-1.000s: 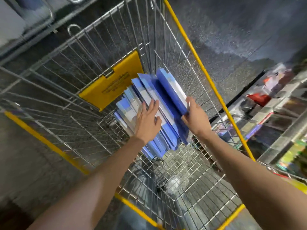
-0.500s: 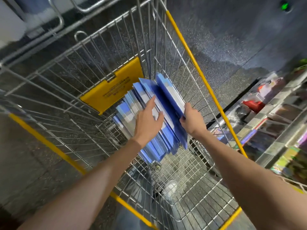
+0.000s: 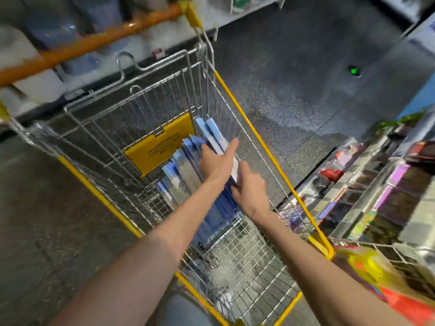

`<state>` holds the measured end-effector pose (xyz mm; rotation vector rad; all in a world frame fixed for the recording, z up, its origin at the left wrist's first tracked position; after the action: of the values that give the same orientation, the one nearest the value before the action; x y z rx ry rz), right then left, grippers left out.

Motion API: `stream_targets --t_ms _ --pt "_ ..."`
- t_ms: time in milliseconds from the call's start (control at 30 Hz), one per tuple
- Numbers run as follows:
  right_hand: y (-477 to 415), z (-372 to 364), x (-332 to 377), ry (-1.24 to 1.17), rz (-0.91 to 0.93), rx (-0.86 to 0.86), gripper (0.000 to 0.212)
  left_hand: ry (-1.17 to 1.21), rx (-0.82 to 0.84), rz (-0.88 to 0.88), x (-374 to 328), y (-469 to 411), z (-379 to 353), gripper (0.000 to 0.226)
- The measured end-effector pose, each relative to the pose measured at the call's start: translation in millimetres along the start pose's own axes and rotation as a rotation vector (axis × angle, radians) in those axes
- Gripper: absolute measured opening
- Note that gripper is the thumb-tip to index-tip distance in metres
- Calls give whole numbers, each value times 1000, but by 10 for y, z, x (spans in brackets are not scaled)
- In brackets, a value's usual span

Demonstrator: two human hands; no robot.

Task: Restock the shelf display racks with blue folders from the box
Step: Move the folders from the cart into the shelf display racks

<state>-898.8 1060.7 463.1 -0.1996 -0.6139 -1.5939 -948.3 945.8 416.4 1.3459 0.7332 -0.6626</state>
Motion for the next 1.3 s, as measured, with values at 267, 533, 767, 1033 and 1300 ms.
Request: stream_targets --t_ms 267,533,767,1033,1300 --pt "835 505 313 -202 207 -15 65 -157 -103 -258 -434 1041 235 28" --pt "1475 1130 208 -760 203 67 64 -346 -43 -554 -973 2207 328 15" --pt "1880 1399 534 -723 337 143 80 -167 71 -653 -1160 2834 350 15" --pt "2077 1660 591 -915 399 98 99 -97 219 -713 -1281 3095 25 72" --pt "1968 1866 573 -959 386 41 84 -8 310 -678 -1449 3068 -176 50"
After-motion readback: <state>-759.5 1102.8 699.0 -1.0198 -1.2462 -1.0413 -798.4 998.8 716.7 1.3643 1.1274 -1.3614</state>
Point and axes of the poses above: each hand's wrist, its own y-axis away from the middle knuckle, its own z-axis out of the back of the hand, x = y × z, the point moved 10 cm from there along -y, towards the middle knuckle, and after that the axes turned 7 degrees about x, right-handed, at the moved point
